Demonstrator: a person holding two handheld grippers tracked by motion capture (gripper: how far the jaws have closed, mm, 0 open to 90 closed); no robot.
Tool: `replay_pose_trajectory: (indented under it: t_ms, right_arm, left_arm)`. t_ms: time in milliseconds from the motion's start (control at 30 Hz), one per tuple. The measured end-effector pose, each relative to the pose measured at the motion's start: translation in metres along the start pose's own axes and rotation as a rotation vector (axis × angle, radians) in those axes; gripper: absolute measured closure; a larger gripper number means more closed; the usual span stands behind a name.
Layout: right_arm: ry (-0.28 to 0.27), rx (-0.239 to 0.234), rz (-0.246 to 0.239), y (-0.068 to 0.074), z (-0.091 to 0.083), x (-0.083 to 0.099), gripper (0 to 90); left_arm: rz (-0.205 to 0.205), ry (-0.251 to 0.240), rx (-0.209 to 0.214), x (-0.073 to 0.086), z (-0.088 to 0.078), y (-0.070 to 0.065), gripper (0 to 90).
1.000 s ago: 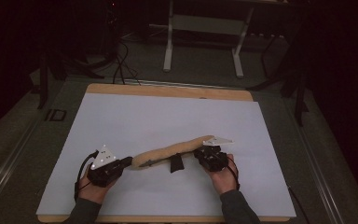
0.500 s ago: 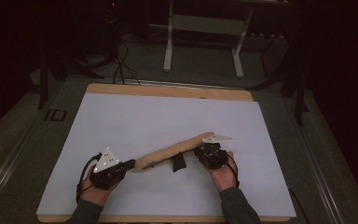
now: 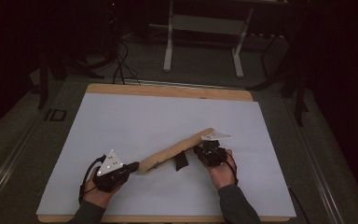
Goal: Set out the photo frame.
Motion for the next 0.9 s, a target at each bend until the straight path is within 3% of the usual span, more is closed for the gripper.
replay_pose_trajectory:
  t_ms: [433, 900]
  right_arm:
    - [0.000, -0.002, 0.019, -0.004, 0.002, -0.004, 90.0]
    - [-0.005, -0.006, 0.011, 0.002, 0.003, -0.009, 90.0]
  left_arm:
    - [0.023, 0.001, 0.030, -0.002, 0.003, -0.009, 89.7]
    - [0.053, -0.001, 0.078, -0.007, 0.011, -0.024, 89.7]
Point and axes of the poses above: each handheld gripper's, and its own axes: z roughly forward along the jaws, x roughly out of its underside, y roughly to its left, the point moved 3 cm from there along z, roughly forward along the jaws, and after that the axes turned 6 degrees about y, right-handed, at the moved point
